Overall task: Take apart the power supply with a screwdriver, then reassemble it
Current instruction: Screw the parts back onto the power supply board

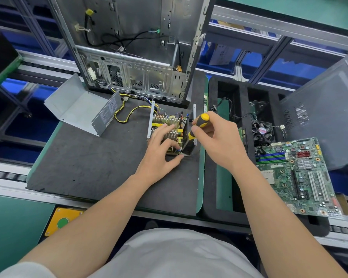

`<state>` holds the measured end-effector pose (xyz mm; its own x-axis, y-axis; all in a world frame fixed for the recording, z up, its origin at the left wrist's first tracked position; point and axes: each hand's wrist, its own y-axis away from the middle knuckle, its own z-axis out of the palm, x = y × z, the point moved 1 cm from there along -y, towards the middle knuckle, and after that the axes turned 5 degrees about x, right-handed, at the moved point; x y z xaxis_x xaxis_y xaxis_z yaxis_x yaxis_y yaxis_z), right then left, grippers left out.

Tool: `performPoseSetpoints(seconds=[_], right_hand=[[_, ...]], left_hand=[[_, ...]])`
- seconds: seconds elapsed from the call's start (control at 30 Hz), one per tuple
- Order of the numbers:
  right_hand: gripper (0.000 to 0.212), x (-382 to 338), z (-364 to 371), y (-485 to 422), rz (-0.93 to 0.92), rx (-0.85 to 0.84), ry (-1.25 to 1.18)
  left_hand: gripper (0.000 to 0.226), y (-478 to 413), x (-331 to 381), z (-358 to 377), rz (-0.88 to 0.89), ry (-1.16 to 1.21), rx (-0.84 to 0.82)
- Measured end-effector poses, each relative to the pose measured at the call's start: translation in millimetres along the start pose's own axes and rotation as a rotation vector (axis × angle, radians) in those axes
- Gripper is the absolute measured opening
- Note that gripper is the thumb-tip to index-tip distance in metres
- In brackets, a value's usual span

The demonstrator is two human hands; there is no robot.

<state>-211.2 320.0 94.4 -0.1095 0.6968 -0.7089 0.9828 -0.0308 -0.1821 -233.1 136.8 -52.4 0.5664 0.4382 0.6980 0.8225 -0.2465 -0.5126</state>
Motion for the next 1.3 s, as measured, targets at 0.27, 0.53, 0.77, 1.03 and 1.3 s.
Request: performPoseSetpoints(seconds=[0.27,0.53,0.77,1.03,1.3], right_hand=[[0.005,-2.8,-3.8,-0.5,0.012,0.004,-0.035],[0.007,-2.5,-2.5,-1.2,-0.004,0.007,-0.030],[0.010,-2.1,-2.6,-1.1,-0.021,-0.018,-0.018],[0.005,-3.7,-2.4,-1.1,-0.024,-0.051,-0.044],[0.006,-4.0,-1.3,0.0,-0.014,-0.047,-0.018]], left_hand=[[0.014,0.5,-4.0,1.7,0.012,0.032,0.023],[0.017,0.0,-4.0,1.4,0.003,0.031,0.027],[0.018,0.3,-3.6,1.4,-0.003,0.026,0.015],[0.016,0.2,-3.7,0.5,-0.001,0.022,0.007],[0.027,0.3,-0.2,-1.5,-0.015,0.001,-0.007]])
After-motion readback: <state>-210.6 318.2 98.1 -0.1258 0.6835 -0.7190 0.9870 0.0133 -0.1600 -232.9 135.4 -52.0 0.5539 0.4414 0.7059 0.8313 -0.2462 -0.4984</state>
